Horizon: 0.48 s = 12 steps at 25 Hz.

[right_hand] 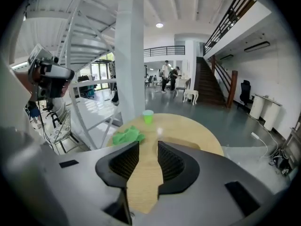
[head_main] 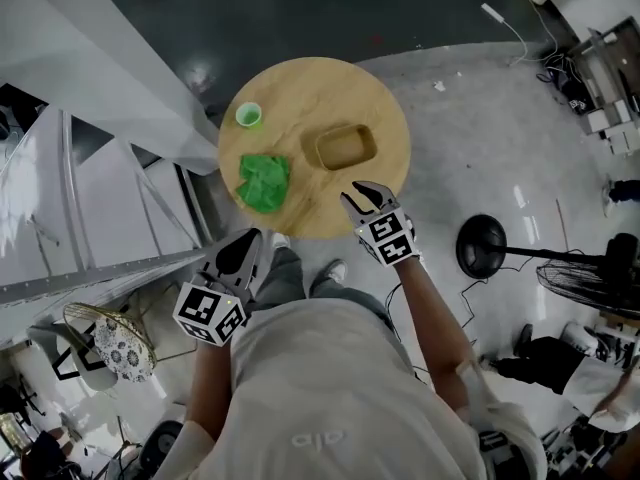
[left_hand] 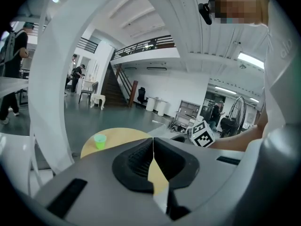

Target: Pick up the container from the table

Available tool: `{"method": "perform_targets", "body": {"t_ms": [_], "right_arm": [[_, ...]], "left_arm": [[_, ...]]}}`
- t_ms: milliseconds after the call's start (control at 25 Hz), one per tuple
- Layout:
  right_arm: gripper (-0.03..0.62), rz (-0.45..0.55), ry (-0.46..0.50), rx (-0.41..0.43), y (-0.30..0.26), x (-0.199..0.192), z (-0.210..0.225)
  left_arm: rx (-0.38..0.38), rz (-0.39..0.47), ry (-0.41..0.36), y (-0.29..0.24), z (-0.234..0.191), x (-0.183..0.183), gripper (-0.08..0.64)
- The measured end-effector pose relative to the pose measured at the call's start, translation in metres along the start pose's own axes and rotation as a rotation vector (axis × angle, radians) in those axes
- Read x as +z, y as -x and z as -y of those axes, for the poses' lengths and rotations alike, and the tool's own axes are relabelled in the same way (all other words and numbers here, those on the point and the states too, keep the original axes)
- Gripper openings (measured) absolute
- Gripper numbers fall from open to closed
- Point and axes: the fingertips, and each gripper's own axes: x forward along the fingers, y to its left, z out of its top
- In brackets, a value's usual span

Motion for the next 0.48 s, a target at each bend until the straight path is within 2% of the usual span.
{"method": "perform_targets", "body": {"t_ms": [240,480], "right_arm": [[0.169,-0.138,0.013,-0.003,-0.072,-0.015,0.011],[0.176,-0.265,0.062,-0.038,-0.128,-0.038,0.026]], "left_arm": [[0.008,-0.026,0.009,-0.009,-0.047,0.004,0.015],[0.016,-0.062,0.028,-0.019,-0.094,0.003,0.016]]}}
